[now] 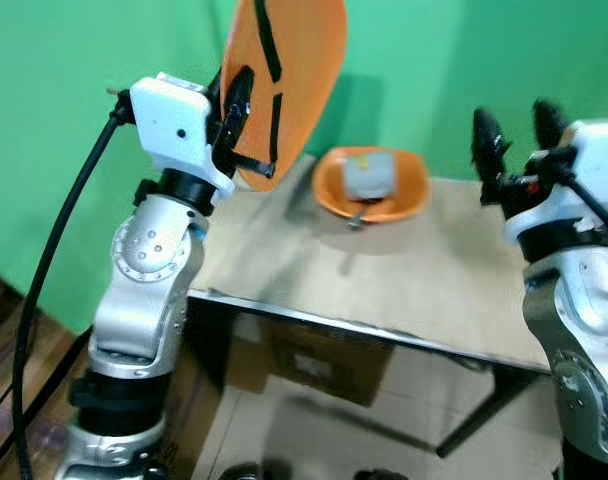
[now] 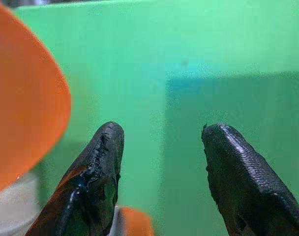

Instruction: Setting the table

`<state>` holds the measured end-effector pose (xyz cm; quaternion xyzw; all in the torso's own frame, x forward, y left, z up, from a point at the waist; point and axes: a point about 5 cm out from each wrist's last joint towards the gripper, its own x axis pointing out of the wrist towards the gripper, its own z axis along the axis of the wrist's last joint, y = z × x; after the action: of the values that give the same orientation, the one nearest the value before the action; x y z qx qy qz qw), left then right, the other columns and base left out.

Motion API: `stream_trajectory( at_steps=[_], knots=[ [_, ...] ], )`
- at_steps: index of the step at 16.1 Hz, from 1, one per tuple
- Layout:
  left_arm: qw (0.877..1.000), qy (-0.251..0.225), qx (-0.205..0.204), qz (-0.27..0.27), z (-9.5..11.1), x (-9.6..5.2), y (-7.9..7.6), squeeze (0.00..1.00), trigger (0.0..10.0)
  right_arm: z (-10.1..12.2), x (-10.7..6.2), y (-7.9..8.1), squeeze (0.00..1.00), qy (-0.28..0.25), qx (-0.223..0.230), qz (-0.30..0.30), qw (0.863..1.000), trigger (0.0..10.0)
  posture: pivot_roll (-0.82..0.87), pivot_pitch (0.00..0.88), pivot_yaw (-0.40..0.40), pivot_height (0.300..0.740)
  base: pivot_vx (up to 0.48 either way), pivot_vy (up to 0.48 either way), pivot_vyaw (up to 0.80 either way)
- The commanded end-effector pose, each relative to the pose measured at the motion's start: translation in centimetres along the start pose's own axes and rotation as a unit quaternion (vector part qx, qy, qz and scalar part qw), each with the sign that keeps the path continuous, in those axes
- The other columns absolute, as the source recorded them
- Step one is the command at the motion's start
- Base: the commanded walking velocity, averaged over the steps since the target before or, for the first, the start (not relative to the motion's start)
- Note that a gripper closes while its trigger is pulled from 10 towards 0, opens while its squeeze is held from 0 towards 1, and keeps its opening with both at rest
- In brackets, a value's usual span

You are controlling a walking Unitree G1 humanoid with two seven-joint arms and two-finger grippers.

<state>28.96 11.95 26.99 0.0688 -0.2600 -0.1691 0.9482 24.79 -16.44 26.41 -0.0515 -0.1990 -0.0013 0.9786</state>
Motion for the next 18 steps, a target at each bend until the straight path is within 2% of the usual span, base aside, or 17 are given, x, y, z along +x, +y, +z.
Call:
stream_trajectory(
  at_steps=[1,2,3,4,5,6,7,8,10,12,13,16,18],
  knots=[
    [1.000,-0.027,0.011,-0.007,1.2,0.1,-0.3,0.00,10.0,0.0,0.0,0.0,0.00,-0.002,0.000,-0.012,1.000,10.0,0.03,0.000,0.075,0.740,0.000,0.000,-0.80],
    [1.000,-0.013,0.006,-0.002,0.7,-0.2,-0.3,0.00,10.0,-0.4,-0.3,-0.3,0.00,0.008,0.023,-0.029,0.999,10.0,0.03,0.000,0.077,0.740,0.000,0.000,-0.80],
    [1.000,0.002,0.026,0.017,0.1,-0.4,0.0,0.00,10.0,-0.5,-0.4,-0.6,0.00,0.010,0.031,-0.041,0.999,10.0,0.03,0.000,0.072,0.740,0.000,0.000,-0.80],
    [0.997,0.031,0.030,0.058,-0.7,-0.6,1.2,0.00,10.0,-0.6,-0.3,-0.6,0.00,0.010,0.023,-0.050,0.998,10.0,0.04,0.000,0.057,0.740,0.000,0.000,-0.80],
    [0.994,0.055,0.025,0.092,-1.5,-1.1,2.3,0.00,10.0,-0.9,-0.2,-0.2,0.00,0.018,0.019,-0.037,0.999,10.0,0.05,0.000,0.050,0.740,0.000,0.000,-0.80],
    [0.992,0.063,0.022,0.103,-1.7,-1.3,2.7,0.00,10.0,-1.1,-0.1,0.0,0.00,0.023,0.021,-0.025,0.999,10.0,0.05,0.000,0.045,0.740,0.000,0.000,-0.80],
    [0.988,0.092,0.000,0.128,-2.5,-2.1,3.5,0.00,10.0,-1.3,-0.2,0.6,0.00,0.031,0.024,0.002,0.999,10.0,0.05,0.000,0.038,0.740,0.000,0.000,-0.80],
    [0.986,0.093,0.018,0.135,-2.4,-2.8,3.7,0.00,10.0,-1.5,-0.3,0.8,0.00,0.031,0.020,0.019,0.999,10.0,0.06,0.000,0.027,0.740,0.000,0.000,-0.80],
    [0.987,0.089,0.047,0.127,-2.2,-3.4,3.3,0.00,10.0,-2.0,-0.3,1.1,0.00,0.041,0.034,0.033,0.998,10.0,0.08,0.000,0.000,0.740,0.000,0.000,-0.80],
    [0.988,0.082,0.063,0.114,-1.7,-3.2,2.8,0.00,10.0,-2.7,0.0,1.7,0.00,0.060,0.051,0.048,0.996,10.0,0.10,0.000,-0.022,0.740,0.000,0.000,-0.80],
    [0.989,0.065,0.085,0.099,-0.9,-2.9,2.5,0.00,10.0,-3.0,-0.1,2.1,0.00,0.068,0.058,0.057,0.994,10.0,0.10,0.000,-0.024,0.740,0.000,0.000,-0.80],
    [0.991,0.037,0.083,0.102,0.0,-2.3,2.4,0.00,10.0,-3.0,-0.4,2.4,0.00,0.067,0.064,0.061,0.994,10.0,0.08,0.000,-0.004,0.740,0.000,0.000,-0.80],
    [0.993,0.049,0.068,0.087,-0.5,-1.9,2.0,0.00,10.0,-2.9,-0.6,2.0,0.00,0.064,0.065,0.047,0.995,10.0,0.07,0.000,0.019,0.740,0.000,0.000,-0.80]
  ],
)
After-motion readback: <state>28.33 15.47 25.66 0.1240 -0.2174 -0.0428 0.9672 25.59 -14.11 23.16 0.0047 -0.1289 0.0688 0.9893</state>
